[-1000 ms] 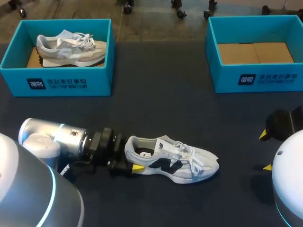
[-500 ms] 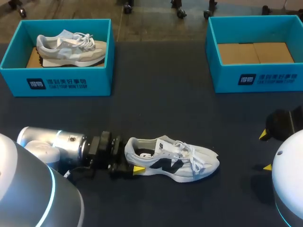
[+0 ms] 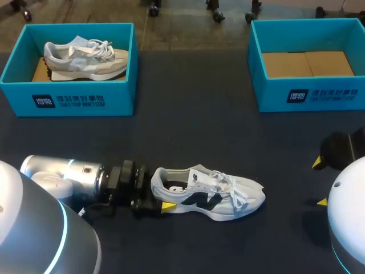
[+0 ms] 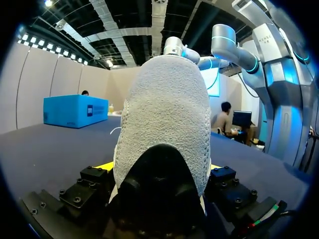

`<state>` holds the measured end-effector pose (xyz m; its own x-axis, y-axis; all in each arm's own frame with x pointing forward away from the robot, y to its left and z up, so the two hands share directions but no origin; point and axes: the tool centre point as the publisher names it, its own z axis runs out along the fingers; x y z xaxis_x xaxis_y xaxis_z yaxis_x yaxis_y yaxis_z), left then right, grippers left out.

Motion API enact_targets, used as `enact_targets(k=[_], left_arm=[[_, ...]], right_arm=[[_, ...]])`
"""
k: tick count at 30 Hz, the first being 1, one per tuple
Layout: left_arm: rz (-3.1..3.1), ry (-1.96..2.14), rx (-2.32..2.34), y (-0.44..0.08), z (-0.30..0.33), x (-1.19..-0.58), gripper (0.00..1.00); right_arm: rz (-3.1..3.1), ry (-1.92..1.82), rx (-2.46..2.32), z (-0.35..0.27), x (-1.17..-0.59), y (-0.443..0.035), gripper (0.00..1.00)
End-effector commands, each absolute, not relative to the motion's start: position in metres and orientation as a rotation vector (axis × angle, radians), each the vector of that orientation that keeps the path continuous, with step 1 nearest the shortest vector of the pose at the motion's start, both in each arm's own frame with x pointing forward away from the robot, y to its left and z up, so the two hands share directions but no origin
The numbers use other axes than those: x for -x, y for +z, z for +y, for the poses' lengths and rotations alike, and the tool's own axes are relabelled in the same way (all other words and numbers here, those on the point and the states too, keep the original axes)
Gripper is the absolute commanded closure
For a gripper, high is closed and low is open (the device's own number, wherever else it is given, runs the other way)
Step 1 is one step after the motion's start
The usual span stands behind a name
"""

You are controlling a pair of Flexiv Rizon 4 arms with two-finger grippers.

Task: Take the shoe out of the shoebox, open the shoe tongue, remove and reinsert the insole, then place the shoe into the shoebox

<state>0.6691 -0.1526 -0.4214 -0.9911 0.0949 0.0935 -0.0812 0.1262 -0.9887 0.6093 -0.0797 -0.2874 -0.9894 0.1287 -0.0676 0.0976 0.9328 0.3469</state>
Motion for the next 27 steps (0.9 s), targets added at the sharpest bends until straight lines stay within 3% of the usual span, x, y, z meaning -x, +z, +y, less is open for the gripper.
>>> enact_targets(k=[1,6,10,27], left_arm=[[-2.255,1.994,0.012,-0.422,-0.154,-0.667,1.00],[-2.255,1.994,0.012,-0.422,-0.154,-0.667,1.00],[-2.255,1.994,0.012,-0.422,-0.154,-0.667,1.00],[-2.255,1.994,0.012,-0.422,-0.154,-0.667,1.00]], right_arm=[[2.998,0.527,-0.177,-0.079,-0.608,-0.288,0.00],[2.998,0.527,-0.177,-0.079,-0.608,-0.288,0.00],[3.120,0.357,-0.544,-0.093,-0.631,-0.272,0.00],[3.054,0.045,-0.986,-0.054,-0.645,-0.229,0.00]])
